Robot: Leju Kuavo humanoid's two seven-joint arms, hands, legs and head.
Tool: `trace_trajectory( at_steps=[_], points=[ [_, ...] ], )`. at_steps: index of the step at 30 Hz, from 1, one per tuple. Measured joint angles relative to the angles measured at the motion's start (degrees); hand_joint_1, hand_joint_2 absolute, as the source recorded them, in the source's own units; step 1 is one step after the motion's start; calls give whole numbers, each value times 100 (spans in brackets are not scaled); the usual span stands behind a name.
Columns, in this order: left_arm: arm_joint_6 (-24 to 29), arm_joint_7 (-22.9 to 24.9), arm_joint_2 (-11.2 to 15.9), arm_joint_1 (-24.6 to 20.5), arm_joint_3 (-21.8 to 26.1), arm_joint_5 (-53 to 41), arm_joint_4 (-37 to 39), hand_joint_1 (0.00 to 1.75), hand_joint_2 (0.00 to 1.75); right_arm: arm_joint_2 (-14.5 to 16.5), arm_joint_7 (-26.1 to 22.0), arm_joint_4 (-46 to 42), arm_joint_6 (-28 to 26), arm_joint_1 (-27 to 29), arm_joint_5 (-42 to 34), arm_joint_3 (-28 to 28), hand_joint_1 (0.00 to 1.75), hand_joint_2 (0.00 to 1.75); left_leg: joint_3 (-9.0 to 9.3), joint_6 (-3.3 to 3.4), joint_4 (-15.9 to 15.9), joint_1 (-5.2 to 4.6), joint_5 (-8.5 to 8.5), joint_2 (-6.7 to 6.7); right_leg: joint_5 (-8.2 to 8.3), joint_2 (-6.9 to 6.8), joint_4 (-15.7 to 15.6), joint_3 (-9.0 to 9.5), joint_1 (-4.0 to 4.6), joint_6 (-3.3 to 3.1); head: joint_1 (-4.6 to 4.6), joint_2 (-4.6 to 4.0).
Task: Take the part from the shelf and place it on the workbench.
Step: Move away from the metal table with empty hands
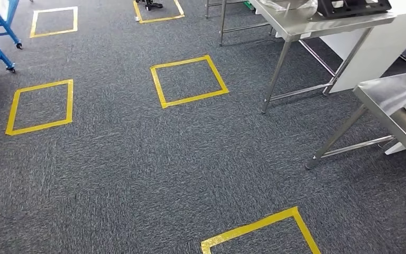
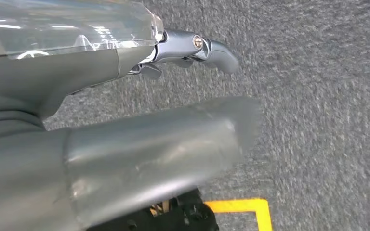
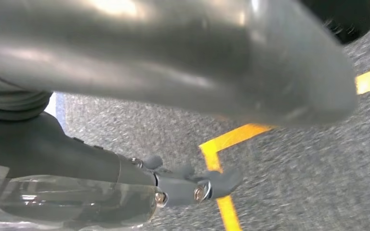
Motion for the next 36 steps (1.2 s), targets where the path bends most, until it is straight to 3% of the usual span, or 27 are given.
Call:
trace_trajectory(
  at_steps=[2,4,6,8,9,10,11,13,15,17,18,19,21,22,24,25,26,29,34,36],
  points=[
    [25,-8,29,15,7,-2,23,0,0,11,-14,-6,8,-38,17,-12,0,0,-35,110,-2,-15,6,-101,-16,-43,-3,22,-20,52,26,1],
    [61,-14,54,13,13,-2,58,0,0,18,-40,-7,19,-54,41,-26,0,0,-52,187,-29,-21,34,-201,-177,136,155,-37,-56,86,44,1],
    [95,-21,80,-1,14,-3,103,0,0,22,-63,-8,30,-43,66,-43,0,0,-73,242,-50,-37,66,-309,-552,443,754,-323,-61,78,68,1],
    [116,-24,109,-8,14,-3,152,0,0,22,-74,-8,43,-28,93,-61,0,0,-98,270,-54,-75,84,-447,-815,576,1462,-705,-36,33,74,1],
    [123,-25,124,-7,15,-3,176,0,0,22,-76,-8,48,-25,103,-70,0,0,-103,277,-53,-96,88,-528,-786,603,1603,-807,-17,-2,75,1],
    [128,-26,136,-6,16,-3,198,0,0,22,-78,-8,49,-24,107,-79,0,0,-98,280,-53,-114,90,-613,-642,630,1527,-807,6,-48,74,1],
    [132,-27,146,-6,18,-3,217,0,0,22,-79,-8,50,-24,109,-85,0,0,-85,282,-53,-126,91,-698,-412,686,1254,-710,36,-104,74,1],
    [137,-31,155,-17,21,-3,256,0,0,19,-81,-12,49,-21,110,-97,0,0,-75,274,-55,-130,97,-844,0,995,524,-428,96,-229,70,1],
    [138,-35,159,-29,25,-3,289,0,0,16,-85,-17,46,-21,111,-118,0,0,-105,231,-61,-106,120,-982,135,1225,147,-294,135,-301,79,1],
    [142,-37,164,-17,34,-4,305,0,0,16,-91,-19,40,-31,114,-131,0,0,-134,155,-92,-88,163,-1132,155,1138,69,-272,142,-318,93,1],
    [152,-39,173,-4,42,-4,310,0,0,20,-99,-19,33,-37,116,-132,0,0,-147,130,-82,-96,165,-1096,189,1060,5,-239,131,-318,92,1],
    [168,-42,183,3,48,-3,320,0,0,24,-120,-19,24,-42,116,-136,0,0,-185,111,-1,-115,109,-967,226,983,-69,-202,118,-322,86,1],
    [207,-50,206,-5,55,1,339,0,0,33,-174,-17,4,-40,108,-160,0,0,-386,91,473,-137,-192,-573,272,823,-161,-150,113,-338,67,1],
    [219,-54,210,-14,55,2,348,0,0,34,-200,-17,-6,-36,104,-178,0,0,-527,72,811,-134,-386,-443,269,752,-163,-147,124,-351,60,1],
    [233,-58,222,-24,58,7,355,0,0,37,-239,-17,-30,-34,105,-218,0,0,-680,30,1252,-118,-562,-349,251,621,-138,-153,135,-353,58,0],
    [236,-60,230,-19,62,9,357,0,0,38,-256,-17,-39,-38,114,-228,0,0,-623,13,1206,-109,-499,-331,238,574,-119,-159,132,-344,58,0],
    [238,-62,240,-13,69,11,360,0,0,41,-276,-17,-45,-44,128,-234,0,0,-469,2,965,-101,-355,-317,223,542,-91,-166,127,-331,57,0],
    [238,-77,268,-9,91,15,363,0,0,53,-341,-15,-41,-60,192,-236,0,0,69,47,22,-113,-37,-287,154,492,29,-205,131,-262,56,1],
    [237,-90,285,14,107,10,363,0,0,55,-453,-3,2,-78,278,-238,0,0,147,231,-197,-126,26,-293,78,513,136,-243,114,-140,64,1],
    [236,-91,289,10,108,3,363,0,0,55,-479,4,3,-80,325,-237,0,0,148,298,-253,-104,77,-285,-227,571,595,-456,85,-90,86,1]
  ],
)
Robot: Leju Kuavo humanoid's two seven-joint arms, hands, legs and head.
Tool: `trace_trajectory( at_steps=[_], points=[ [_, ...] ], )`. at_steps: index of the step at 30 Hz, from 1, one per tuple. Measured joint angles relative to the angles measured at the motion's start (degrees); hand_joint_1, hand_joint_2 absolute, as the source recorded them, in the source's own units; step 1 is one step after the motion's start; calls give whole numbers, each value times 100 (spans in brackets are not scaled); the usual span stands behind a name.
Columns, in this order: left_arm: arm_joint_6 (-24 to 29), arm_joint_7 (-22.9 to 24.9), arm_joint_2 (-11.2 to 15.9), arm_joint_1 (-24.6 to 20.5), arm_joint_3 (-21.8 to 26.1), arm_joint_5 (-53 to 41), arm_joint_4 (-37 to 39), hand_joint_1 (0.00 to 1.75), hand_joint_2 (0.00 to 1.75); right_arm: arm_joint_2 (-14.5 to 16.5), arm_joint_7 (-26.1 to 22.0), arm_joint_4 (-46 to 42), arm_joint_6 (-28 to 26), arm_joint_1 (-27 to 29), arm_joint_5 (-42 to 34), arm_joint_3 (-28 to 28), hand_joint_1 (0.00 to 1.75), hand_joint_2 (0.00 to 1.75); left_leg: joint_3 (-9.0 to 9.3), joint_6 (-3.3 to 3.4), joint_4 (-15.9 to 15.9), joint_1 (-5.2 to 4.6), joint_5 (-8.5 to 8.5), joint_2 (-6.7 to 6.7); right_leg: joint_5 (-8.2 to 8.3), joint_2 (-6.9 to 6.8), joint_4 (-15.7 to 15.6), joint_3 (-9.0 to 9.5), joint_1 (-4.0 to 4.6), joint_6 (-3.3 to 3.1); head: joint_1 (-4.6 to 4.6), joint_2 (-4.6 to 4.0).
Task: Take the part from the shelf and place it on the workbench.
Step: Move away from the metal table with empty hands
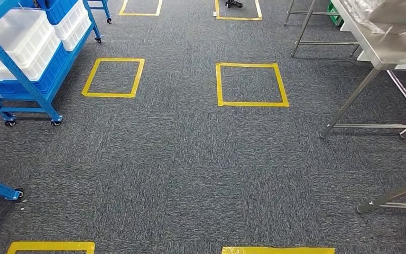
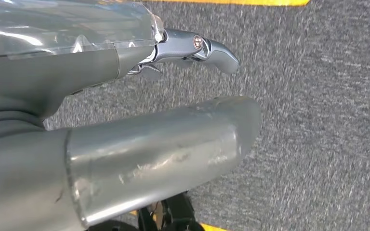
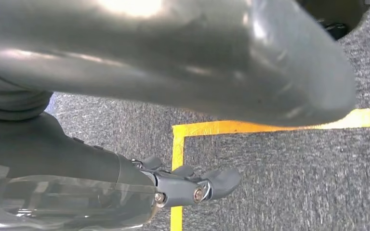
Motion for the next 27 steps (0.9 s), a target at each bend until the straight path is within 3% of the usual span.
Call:
trace_trajectory(
  at_steps=[2,3,4,5,7,9,12,14,17,19,21,24,26,27],
  points=[
    [-1,-1,7,-1,1,-4,0,0,0,0,-5,11,-1,2,27,0,0,0,-33,21,-5,0,21,1,-354,34,742,-369,-37,41,15,-1],
    [-1,-1,10,3,1,-5,0,0,0,0,-5,17,-2,3,31,0,0,0,-42,18,-4,-1,25,-1,-407,39,986,-495,-57,57,15,-1],
    [-1,-1,13,6,2,-5,0,0,0,0,-5,23,-2,5,33,0,0,0,-44,11,-3,0,29,-4,-344,41,1031,-528,-77,69,15,-1],
    [-1,0,14,9,2,-6,0,0,0,-1,-5,28,-2,5,34,0,0,0,-41,0,-2,2,31,-12,-177,41,853,-451,-98,76,16,0],
    [-3,1,14,9,2,-7,0,0,0,-3,-5,33,-4,4,35,0,0,0,-29,-38,6,9,30,-28,230,50,77,-83,-132,81,17,0],
    [-5,-1,16,6,2,-8,0,0,0,-4,-11,38,-7,-6,40,0,0,0,-36,-118,23,2,29,-42,413,69,-459,155,-112,61,11,-1],
    [-5,-1,21,6,2,-8,0,0,0,-5,-17,44,-19,-11,92,0,0,0,-54,-248,12,14,50,-77,434,59,-526,155,-59,-26,3,-1],
    [-5,0,20,7,2,-10,1,0,0,-5,-16,46,-31,-10,117,0,0,0,-123,-292,172,35,-73,-71,469,6,-559,149,-62,-124,-9,-1],
    [-1,1,33,7,2,-23,4,0,0,-8,-7,55,-48,-10,143,0,0,0,-535,-298,1136,34,-640,-36,485,-113,-575,122,-21,-227,-50,0],
    [13,-3,63,17,2,-52,12,0,0,-26,-6,86,-82,-11,190,0,0,0,-739,-292,1679,25,-833,-33,482,-206,-572,112,30,-247,-55,0],
    [38,-20,95,27,2,-111,30,0,0,-59,-47,140,-132,-19,245,0,0,0,-572,-254,1453,10,-640,-13,476,-301,-569,123,69,-255,-57,0],
    [87,-67,175,-8,-13,-222,105,0,0,-162,-199,290,-238,-48,322,0,0,0,23,-128,327,-74,-222,304,454,-450,-550,153,113,-232,-55,-1],
    [121,-87,245,-35,-22,-292,179,0,0,-256,-328,416,-314,-88,369,1,0,0,127,-67,42,-128,-170,415,445,-554,-536,155,132,-195,-47,-1],
    [140,-97,277,-37,-26,-321,217,0,0,-301,-398,478,-354,-122,393,1,0,0,115,-48,25,-124,-143,347,444,-605,-535,159,132,-175,-45,-1]
  ],
)
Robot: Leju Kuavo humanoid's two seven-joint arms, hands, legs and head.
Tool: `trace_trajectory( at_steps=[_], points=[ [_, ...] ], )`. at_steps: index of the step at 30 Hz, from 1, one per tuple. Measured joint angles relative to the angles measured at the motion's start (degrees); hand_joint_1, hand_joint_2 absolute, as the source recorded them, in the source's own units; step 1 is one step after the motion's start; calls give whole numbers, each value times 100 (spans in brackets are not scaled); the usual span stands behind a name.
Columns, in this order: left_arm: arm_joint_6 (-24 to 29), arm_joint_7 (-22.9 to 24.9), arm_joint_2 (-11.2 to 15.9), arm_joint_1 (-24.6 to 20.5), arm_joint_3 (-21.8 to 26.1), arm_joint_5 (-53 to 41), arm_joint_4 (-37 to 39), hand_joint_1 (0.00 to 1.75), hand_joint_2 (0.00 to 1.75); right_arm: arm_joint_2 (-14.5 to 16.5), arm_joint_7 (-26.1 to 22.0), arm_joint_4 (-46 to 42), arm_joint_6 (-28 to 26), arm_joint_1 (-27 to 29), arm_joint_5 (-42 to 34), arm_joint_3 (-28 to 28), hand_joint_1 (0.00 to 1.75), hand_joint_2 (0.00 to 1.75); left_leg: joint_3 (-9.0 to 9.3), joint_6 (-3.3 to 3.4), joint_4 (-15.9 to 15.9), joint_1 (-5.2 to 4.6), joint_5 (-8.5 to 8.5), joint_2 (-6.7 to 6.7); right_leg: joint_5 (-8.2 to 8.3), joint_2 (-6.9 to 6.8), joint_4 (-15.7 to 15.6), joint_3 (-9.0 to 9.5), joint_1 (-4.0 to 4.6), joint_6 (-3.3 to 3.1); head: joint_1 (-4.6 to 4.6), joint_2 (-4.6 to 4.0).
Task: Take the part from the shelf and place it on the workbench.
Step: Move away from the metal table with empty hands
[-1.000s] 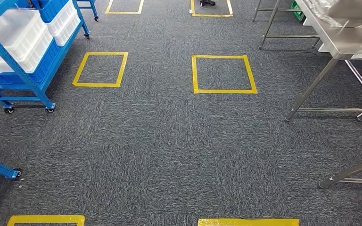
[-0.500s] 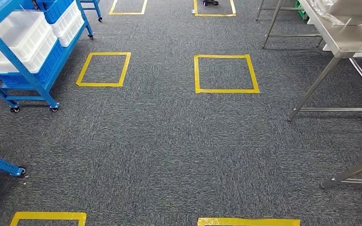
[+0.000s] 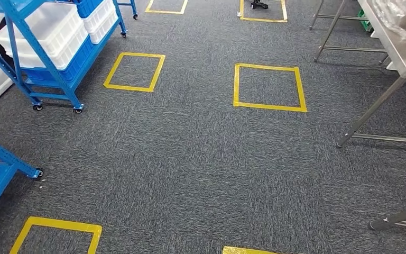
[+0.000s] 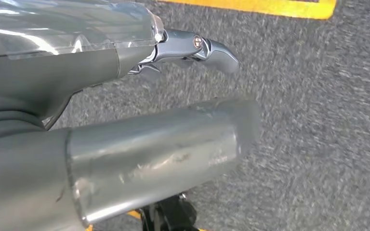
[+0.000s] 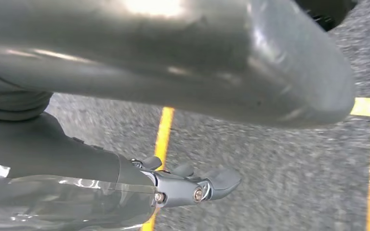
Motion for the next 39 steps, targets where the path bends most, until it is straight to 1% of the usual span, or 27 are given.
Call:
trace_trajectory(
  at_steps=[1,3,5,6,7,8,9,10,12,13,14,16,18,19,21,22,23,24,27,29,31,33,34,36,37,38,39],
  points=[
    [18,-12,28,6,-9,-33,42,0,0,-50,-64,61,-35,-34,23,1,0,0,3,18,-27,13,27,-51,-16,9,15,5,-10,25,1,0],
    [53,-47,89,-7,-54,-96,130,0,0,-141,-215,196,-116,-83,56,2,0,0,6,70,-80,48,88,-159,-201,270,245,-84,-46,96,16,1],
    [85,-88,155,-51,-121,-145,216,0,0,-222,-350,331,-191,-107,84,3,0,0,-27,111,-89,58,129,-275,-583,583,909,-398,-106,160,34,0],
    [96,-103,186,-69,-148,-163,251,0,0,-258,-388,389,-216,-121,94,3,0,0,-46,118,-87,59,141,-336,-738,635,1282,-580,-133,184,38,0],
    [105,-113,216,-79,-169,-178,286,0,0,-287,-415,446,-233,-134,102,4,0,0,-56,116,-85,59,149,-402,-794,652,1539,-708,-160,207,38,0],
    [112,-117,239,-81,-186,-190,316,0,0,-317,-431,491,-243,-147,104,4,0,0,-57,107,-81,63,153,-469,-725,658,1582,-737,-186,227,38,1],
    [117,-120,259,-81,-204,-200,342,0,0,-339,-441,531,-250,-157,105,5,0,0,-52,94,-74,68,154,-533,-555,666,1414,-663,-214,245,39,1],
    [121,-122,275,-83,-224,-204,368,0,0,-366,-453,567,-257,-165,105,7,0,0,-45,75,-62,76,149,-598,-318,702,1055,-497,-245,260,39,1],
    [134,-130,307,-92,-257,-209,408,0,0,-400,-486,628,-271,-176,107,9,0,0,-56,9,-21,81,130,-709,-32,858,358,-174,-275,270,41,0],
    [139,-135,324,-97,-269,-211,426,0,0,-413,-505,656,-279,-187,107,10,0,0,-74,-34,-1,85,127,-752,18,922,157,-90,-274,259,39,0],
    [143,-140,341,-100,-275,-213,444,0,0,-424,-519,681,-286,-201,107,10,0,0,-95,-79,5,89,131,-788,0,950,99,-73,-257,234,38,0],
    [145,-151,372,-93,-280,-214,476,0,0,-444,-530,721,-301,-234,106,12,0,0,-129,-164,-7,120,147,-840,29,890,67,-82,-232,152,34,1],
    [151,-157,401,-91,-281,-215,502,0,0,-462,-530,749,-312,-250,100,15,0,0,-209,-208,149,137,27,-708,63,806,23,-76,-222,52,22,1],
    [156,-159,417,-100,-281,-216,511,0,0,-471,-530,760,-316,-247,95,15,0,0,-325,-218,412,140,-137,-595,74,755,6,-78,-218,10,10,1],
    [162,-160,444,-118,-284,-218,525,0,0,-489,-527,775,-319,-235,81,15,0,0,-683,-237,1207,140,-538,-426,72,648,4,-92,-181,-37,-10,1],
    [163,-160,457,-116,-284,-218,528,0,0,-495,-526,785,-320,-231,77,14,0,0,-834,-245,1550,141,-663,-399,69,597,8,-97,-162,-45,-11,1],
    [163,-160,464,-107,-285,-218,532,0,0,-497,-525,792,-320,-232,74,14,0,0,-886,-244,1692,140,-669,-388,67,554,11,-98,-145,-50,-10,1],
    [163,-160,472,-97,-285,-218,536,0,0,-498,-524,801,-320,-234,73,14,0,0,-828,-233,1601,138,-567,-379,64,517,15,-95,-132,-54,-11,1],
    [169,-160,500,-94,-289,-225,541,0,0,-499,-518,834,-294,-246,61,15,0,0,-251,-150,480,103,-59,-242,39,417,37,-72,-95,-40,-13,0],
    [175,-161,513,-100,-301,-233,541,0,0,-499,-496,866,-265,-252,50,15,0,0,-64,-95,64,56,40,-152,24,362,51,-73,-77,3,-8,0],
    [176,-162,520,-83,-310,-236,541,0,0,-498,-471,892,-250,-265,48,16,0,0,-69,-52,16,41,53,-186,23,312,48,-70,-75,54,-4,1],
    [176,-163,524,-68,-315,-236,541,0,0,-497,-446,910,-247,-274,45,16,0,0,-46,8,-47,64,103,-228,-78,381,164,-106,-94,109,3,0],
    [176,-163,525,-73,-319,-236,541,0,0,-497,-433,920,-247,-274,43,16,0,0,-37,41,-78,80,131,-247,-220,458,373,-198,-109,137,11,0],
    [175,-162,527,-84,-329,-236,541,0,0,-497,-413,943,-246,-265,42,16,0,0,-49,74,-90,83,154,-279,-597,603,1065,-530,-153,179,25,0],
    [175,-161,529,-84,-333,-236,541,0,0,-496,-407,958,-244,-262,41,16,0,0,-56,78,-87,81,157,-298,-720,629,1403,-702,-170,197,26,0],
    [174,-160,529,-81,-336,-236,541,0,0,-496,-404,969,-242,-261,40,16,0,0,-57,77,-84,80,156,-318,-735,638,1589,-806,-185,212,26,0],
    [174,-158,529,-78,-339,-236,541,0,0,-496,-398,978,-238,-260,38,16,0,0,-53,71,-80,82,153,-341,-641,641,1578,-816,-200,224,26,0]
  ],
)
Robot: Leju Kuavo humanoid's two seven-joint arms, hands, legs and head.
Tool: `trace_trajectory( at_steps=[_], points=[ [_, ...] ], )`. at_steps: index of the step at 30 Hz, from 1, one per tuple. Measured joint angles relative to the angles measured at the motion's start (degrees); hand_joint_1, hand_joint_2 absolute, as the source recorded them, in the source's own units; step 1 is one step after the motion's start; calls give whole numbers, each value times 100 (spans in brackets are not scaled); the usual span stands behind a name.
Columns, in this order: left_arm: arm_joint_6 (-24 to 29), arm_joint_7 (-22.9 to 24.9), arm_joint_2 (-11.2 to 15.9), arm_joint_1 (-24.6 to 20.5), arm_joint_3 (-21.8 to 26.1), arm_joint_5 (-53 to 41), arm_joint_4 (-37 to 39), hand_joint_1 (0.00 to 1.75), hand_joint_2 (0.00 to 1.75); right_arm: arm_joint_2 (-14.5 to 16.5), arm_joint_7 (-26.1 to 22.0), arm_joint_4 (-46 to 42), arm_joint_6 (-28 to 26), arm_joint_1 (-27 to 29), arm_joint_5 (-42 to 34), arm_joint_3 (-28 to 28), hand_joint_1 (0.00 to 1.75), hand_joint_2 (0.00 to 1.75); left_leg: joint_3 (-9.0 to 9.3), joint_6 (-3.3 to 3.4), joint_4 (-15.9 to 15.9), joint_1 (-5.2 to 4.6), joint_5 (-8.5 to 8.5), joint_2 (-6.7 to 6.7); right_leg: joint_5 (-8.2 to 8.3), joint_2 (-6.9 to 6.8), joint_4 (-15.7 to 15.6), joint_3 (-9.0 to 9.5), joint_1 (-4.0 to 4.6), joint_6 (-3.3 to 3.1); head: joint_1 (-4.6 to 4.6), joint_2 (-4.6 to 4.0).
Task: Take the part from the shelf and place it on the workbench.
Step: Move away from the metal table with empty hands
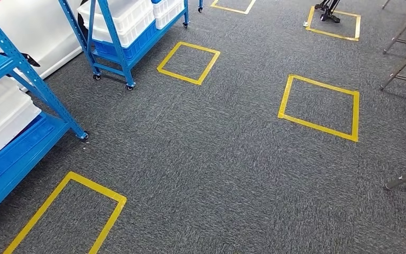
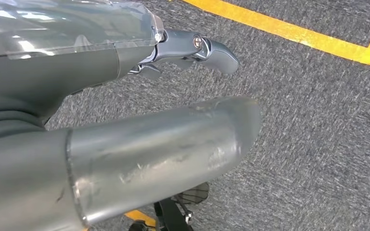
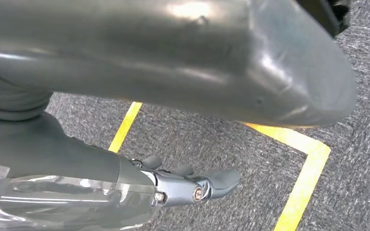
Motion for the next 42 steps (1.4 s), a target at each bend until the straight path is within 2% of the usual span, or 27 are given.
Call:
trace_trajectory(
  at_steps=[1,2,4,5,8,9,11,13,14,15,16,18,19,20,23,25,26,28,29,30,31,32,34,36,38,40,42],
  points=[
    [0,2,0,1,-5,1,0,0,0,0,8,5,4,1,-3,0,0,0,9,-11,7,4,-7,-25,187,2,-215,89,-17,8,1,0],
    [0,2,0,1,-11,1,0,0,0,-1,15,8,8,1,-8,0,0,0,18,-31,18,8,-20,-51,414,16,-598,263,-37,12,2,1],
    [0,7,5,-1,-24,4,0,0,0,-2,31,12,14,-1,-15,0,0,0,14,-100,62,-3,-56,-92,681,66,-1254,558,-43,-1,1,1],
    [0,10,8,-2,-28,5,0,0,0,-2,34,14,17,-4,-16,0,0,0,5,-141,78,-10,-67,-106,715,88,-1411,623,-36,-21,-2,1],
    [0,20,10,4,-31,7,0,0,0,1,52,22,43,-11,-16,0,0,0,-9,-250,91,13,-83,-118,720,81,-1458,625,-6,-133,-6,1],
    [-2,23,9,7,-31,7,0,0,0,2,65,27,53,-11,-16,0,0,0,-34,-277,156,24,-139,-105,733,69,-1475,628,-6,-173,-15,0],
    [-5,33,10,6,-31,7,-1,0,0,2,102,33,69,-6,-16,0,0,0,-235,-308,621,36,-436,-63,750,31,-1500,627,-1,-245,-47,0],
    [-9,48,11,10,-31,8,-2,0,0,2,144,41,76,2,-13,0,0,0,-593,-321,1406,39,-805,-43,745,2,-1498,618,32,-281,-67,1],
    [-11,55,11,18,-31,9,-2,0,0,3,160,47,78,4,-8,0,0,0,-712,-319,1670,38,-874,-42,743,-6,-1496,619,51,-287,-67,0],
    [-13,61,11,27,-31,9,-2,0,0,5,170,54,80,5,-4,0,0,0,-735,-307,1724,36,-827,-41,739,-13,-1495,624,68,-292,-68,0],
    [-15,64,12,33,-31,9,-3,0,0,10,175,61,81,4,0,1,0,0,-638,-285,1524,30,-665,-38,736,-19,-1495,636,81,-295,-67,0],
    [-15,73,20,32,-31,8,-9,0,0,29,190,72,82,1,4,2,0,0,-261,-216,742,-3,-279,17,724,-38,-1493,665,104,-294,-67,0],
    [-15,78,25,22,-31,8,-14,0,0,40,204,76,84,1,7,3,0,0,-110,-185,405,-28,-165,53,718,-49,-1488,670,115,-282,-67,0],
    [-16,82,29,15,-31,7,-20,0,0,49,227,81,86,1,10,3,0,0,-28,-159,203,-51,-120,82,714,-62,-1485,670,121,-263,-65,0],
    [-18,92,34,23,-31,0,-32,0,0,60,320,95,92,0,18,4,0,0,0,-97,69,-72,-94,58,708,-107,-1487,669,112,-183,-63,1],
    [-23,98,33,28,-31,-10,-35,0,0,63,388,100,96,-2,21,4,0,0,38,-34,-14,-47,-33,31,559,-73,-1300,598,98,-122,-51,0],
    [-26,99,31,24,-31,-14,-35,0,0,63,421,101,97,-1,27,4,0,0,51,-6,-47,-33,-5,18,403,-43,-1060,490,87,-92,-40,0],
    [-30,101,30,21,-31,-19,-35,0,0,63,473,104,103,1,48,5,0,0,36,16,-50,-41,9,-20,50,1,-369,156,52,-51,-24,1],
    [-30,102,30,24,-31,-21,-35,0,0,63,493,107,107,3,58,5,0,0,30,16,-47,-42,9,-49,-39,6,-98,22,32,-34,-23,1],
    [-31,103,29,27,-31,-23,-35,0,0,64,509,110,109,6,67,6,0,0,27,14,-43,-42,9,-84,-43,7,38,-48,12,-20,-23,1],
    [-31,105,27,27,-31,-27,-35,0,0,64,528,112,109,9,74,7,0,0,30,8,-35,-38,6,-133,83,13,-64,1,-8,-10,-23,0],
    [-32,110,24,26,-31,-32,-35,0,0,65,549,113,107,12,79,8,0,0,35,-4,-24,-31,1,-186,283,43,-363,149,-30,-5,-23,0],
    [-34,121,19,20,-31,-49,-35,0,0,65,585,113,101,22,86,11,0,0,29,-60,21,-20,-24,-297,622,228,-1128,530,-57,-8,-22,-1],
    [-36,129,16,17,-31,-63,-35,0,0,65,601,113,98,18,88,14,0,0,-3,-142,53,-16,-37,-381,689,333,-1458,691,-45,-38,-23,-1],
    [-37,134,12,24,-31,-68,-35,0,0,66,605,114,98,4,89,20,0,0,-31,-226,49,0,-27,-455,699,244,-1473,695,-21,-101,-22,0],
    [-37,136,8,30,-31,-67,-35,0,0,69,606,113,98,4,89,33,0,0,-102,-280,199,18,-135,-344,721,134,-1512,704,-18,-187,-40,1],
    [-37,136,8,21,-31,-66,-35,0,0,72,606,113,97,19,89,40,0,0,-362,-314,778,21,-478,-131,727,-1,-1534,704,-8,-250,-75,0]
  ],
)
